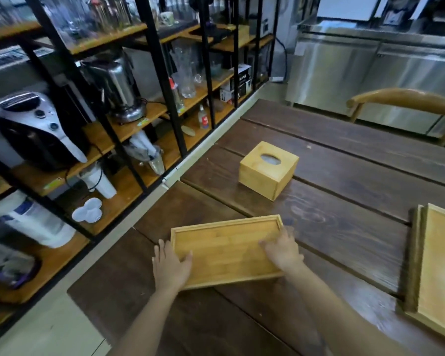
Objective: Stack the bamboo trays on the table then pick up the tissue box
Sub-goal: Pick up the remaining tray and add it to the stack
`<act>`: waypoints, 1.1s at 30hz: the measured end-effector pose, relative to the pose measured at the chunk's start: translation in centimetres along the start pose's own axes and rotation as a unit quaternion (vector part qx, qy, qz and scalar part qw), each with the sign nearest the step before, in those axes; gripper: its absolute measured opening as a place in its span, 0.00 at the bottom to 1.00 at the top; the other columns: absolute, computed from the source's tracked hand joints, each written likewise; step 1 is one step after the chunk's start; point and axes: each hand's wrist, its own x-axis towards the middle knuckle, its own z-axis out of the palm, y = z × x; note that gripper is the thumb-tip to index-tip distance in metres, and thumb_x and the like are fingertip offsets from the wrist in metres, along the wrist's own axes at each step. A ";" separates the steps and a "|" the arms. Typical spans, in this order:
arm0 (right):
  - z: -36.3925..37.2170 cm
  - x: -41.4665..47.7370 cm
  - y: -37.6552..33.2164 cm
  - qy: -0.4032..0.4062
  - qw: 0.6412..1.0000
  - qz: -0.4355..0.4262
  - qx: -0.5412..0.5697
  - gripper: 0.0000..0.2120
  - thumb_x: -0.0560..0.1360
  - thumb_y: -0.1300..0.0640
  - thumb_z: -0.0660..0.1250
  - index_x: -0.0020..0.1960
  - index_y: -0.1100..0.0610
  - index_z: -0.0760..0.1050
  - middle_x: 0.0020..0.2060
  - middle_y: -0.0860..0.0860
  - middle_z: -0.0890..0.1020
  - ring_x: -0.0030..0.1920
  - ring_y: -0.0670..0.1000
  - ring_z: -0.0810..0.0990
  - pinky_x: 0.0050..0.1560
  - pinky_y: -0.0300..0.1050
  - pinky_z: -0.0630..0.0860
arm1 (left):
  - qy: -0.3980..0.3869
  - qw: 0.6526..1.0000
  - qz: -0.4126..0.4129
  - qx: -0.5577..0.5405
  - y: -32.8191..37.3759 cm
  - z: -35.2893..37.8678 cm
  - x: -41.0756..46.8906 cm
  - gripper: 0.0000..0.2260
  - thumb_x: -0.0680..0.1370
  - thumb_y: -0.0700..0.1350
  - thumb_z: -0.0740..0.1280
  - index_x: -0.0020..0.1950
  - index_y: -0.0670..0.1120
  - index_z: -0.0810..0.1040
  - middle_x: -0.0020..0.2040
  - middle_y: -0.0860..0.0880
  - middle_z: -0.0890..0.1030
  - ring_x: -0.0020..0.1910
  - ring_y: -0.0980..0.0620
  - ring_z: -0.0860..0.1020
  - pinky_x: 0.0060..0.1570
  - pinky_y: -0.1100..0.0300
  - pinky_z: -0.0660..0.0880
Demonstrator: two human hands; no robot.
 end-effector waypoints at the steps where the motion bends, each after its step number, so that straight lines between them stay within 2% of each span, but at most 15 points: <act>1: -0.1 0.1 0.0 0.003 0.999 0.015 0.046 0.32 0.72 0.47 0.65 0.71 0.56 0.58 0.71 0.56 0.65 0.69 0.61 0.65 0.69 0.62 0.60 | -0.012 0.999 -0.005 -0.045 0.1 0.1 0.0 0.32 0.78 0.50 0.62 0.77 0.42 0.51 0.79 0.44 0.49 0.77 0.45 0.46 0.75 0.49 0.44; 3: -0.7 0.2 0.2 0.004 0.983 0.041 0.177 0.28 0.72 0.51 0.66 0.68 0.55 0.62 0.67 0.57 0.70 0.66 0.61 0.68 0.67 0.60 0.63 | -0.040 0.987 -0.025 -0.154 0.1 -0.2 0.2 0.30 0.78 0.45 0.63 0.76 0.45 0.53 0.79 0.46 0.51 0.77 0.43 0.47 0.75 0.46 0.46; 6: -1.5 0.3 0.9 0.004 0.953 0.057 0.299 0.27 0.73 0.56 0.66 0.69 0.55 0.62 0.67 0.56 0.70 0.65 0.58 0.68 0.61 0.53 0.64 | -0.076 0.948 -0.046 -0.306 0.2 -1.6 0.2 0.25 0.76 0.41 0.66 0.71 0.50 0.64 0.70 0.45 0.70 0.67 0.42 0.68 0.66 0.44 0.65; 8: -2.2 0.3 1.4 0.032 0.947 0.060 0.314 0.28 0.73 0.56 0.67 0.70 0.57 0.62 0.67 0.56 0.70 0.66 0.59 0.68 0.64 0.54 0.65 | -0.070 0.941 -0.021 -0.330 1.1 -2.6 0.0 0.20 0.75 0.39 0.67 0.65 0.52 0.68 0.63 0.48 0.75 0.60 0.46 0.73 0.59 0.48 0.70; 11: -4.2 0.4 2.6 0.084 0.951 0.031 0.297 0.25 0.74 0.53 0.66 0.69 0.58 0.65 0.66 0.57 0.73 0.64 0.59 0.71 0.66 0.57 0.67 | -0.055 0.936 0.061 -0.342 3.9 -3.8 -0.3 0.15 0.76 0.37 0.66 0.56 0.55 0.71 0.61 0.48 0.76 0.61 0.47 0.73 0.59 0.48 0.71; 14: -7.5 0.4 4.3 0.146 0.936 0.011 0.321 0.19 0.76 0.51 0.63 0.64 0.59 0.72 0.62 0.56 0.76 0.61 0.58 0.73 0.63 0.55 0.68 | -0.109 0.907 0.121 -0.389 8.0 -4.7 -1.1 0.14 0.75 0.39 0.68 0.51 0.59 0.75 0.58 0.48 0.80 0.58 0.47 0.77 0.55 0.46 0.76; 17: -10.6 0.0 6.3 0.229 0.903 -0.005 0.364 0.14 0.77 0.51 0.60 0.57 0.58 0.74 0.53 0.53 0.77 0.53 0.55 0.73 0.52 0.51 0.68 | -0.230 0.840 0.111 -0.478 12.2 -5.1 -2.0 0.16 0.68 0.49 0.73 0.54 0.62 0.79 0.57 0.50 0.81 0.56 0.46 0.78 0.48 0.46 0.78; 19: -12.1 -0.3 7.7 0.266 0.876 -0.010 0.402 0.08 0.78 0.51 0.59 0.51 0.54 0.72 0.47 0.49 0.76 0.51 0.53 0.73 0.49 0.49 0.67 | -0.343 0.751 0.102 -0.555 14.5 -4.2 -2.6 0.21 0.65 0.53 0.74 0.58 0.59 0.80 0.57 0.49 0.82 0.57 0.44 0.78 0.47 0.47 0.80; 21: -13.0 -0.7 8.8 0.288 0.833 -0.013 0.472 0.05 0.78 0.52 0.58 0.46 0.50 0.71 0.41 0.45 0.74 0.48 0.51 0.72 0.46 0.47 0.68 | -0.434 0.643 0.123 -0.619 16.7 -2.5 -3.9 0.26 0.64 0.51 0.76 0.62 0.53 0.78 0.58 0.47 0.82 0.59 0.43 0.78 0.53 0.46 0.78; 22: -13.4 -0.9 9.2 0.298 0.804 -0.010 0.514 0.06 0.78 0.53 0.58 0.44 0.50 0.71 0.40 0.44 0.74 0.46 0.50 0.72 0.45 0.46 0.68 | -0.460 0.614 0.138 -0.626 17.8 -1.4 -4.9 0.30 0.63 0.50 0.77 0.64 0.51 0.76 0.59 0.47 0.81 0.61 0.44 0.77 0.58 0.45 0.76; 23: -13.6 -1.2 9.5 0.304 0.777 -0.006 0.551 0.05 0.78 0.54 0.58 0.45 0.50 0.71 0.40 0.45 0.74 0.46 0.49 0.72 0.46 0.45 0.68 | -0.471 0.607 0.151 -0.622 18.9 -0.2 -6.3 0.34 0.62 0.49 0.78 0.67 0.51 0.72 0.61 0.47 0.79 0.62 0.44 0.76 0.60 0.44 0.73; 25: -13.7 -1.6 10.3 0.310 0.743 0.016 0.593 0.05 0.78 0.55 0.59 0.52 0.51 0.72 0.43 0.47 0.75 0.48 0.50 0.73 0.52 0.48 0.70 | -0.454 0.653 0.154 -0.587 21.0 3.1 -9.7 0.36 0.67 0.46 0.76 0.71 0.54 0.64 0.67 0.48 0.75 0.64 0.45 0.75 0.61 0.43 0.73; 27: -13.9 -1.9 11.2 0.308 0.736 0.053 0.601 0.11 0.77 0.54 0.60 0.59 0.55 0.69 0.48 0.50 0.75 0.51 0.53 0.73 0.58 0.53 0.70 | -0.417 0.717 0.123 -0.544 22.6 6.4 -13.1 0.32 0.75 0.44 0.68 0.73 0.58 0.56 0.69 0.47 0.72 0.63 0.45 0.75 0.61 0.40 0.72; 30: -15.6 -3.2 13.9 0.344 0.807 0.067 0.475 0.13 0.74 0.49 0.64 0.54 0.55 0.71 0.50 0.53 0.76 0.51 0.55 0.75 0.57 0.56 0.73 | -0.388 0.761 0.075 -0.514 24.3 9.8 -15.7 0.29 0.79 0.44 0.63 0.74 0.59 0.52 0.71 0.48 0.69 0.66 0.44 0.71 0.65 0.36 0.67; 33: -18.2 -4.8 17.2 0.348 0.887 -0.012 0.304 0.13 0.72 0.47 0.67 0.51 0.53 0.77 0.47 0.50 0.77 0.48 0.49 0.76 0.46 0.43 0.72 | -0.366 0.812 0.110 -0.441 25.6 11.7 -15.7 0.22 0.80 0.45 0.60 0.73 0.54 0.58 0.69 0.47 0.71 0.65 0.45 0.72 0.65 0.40 0.68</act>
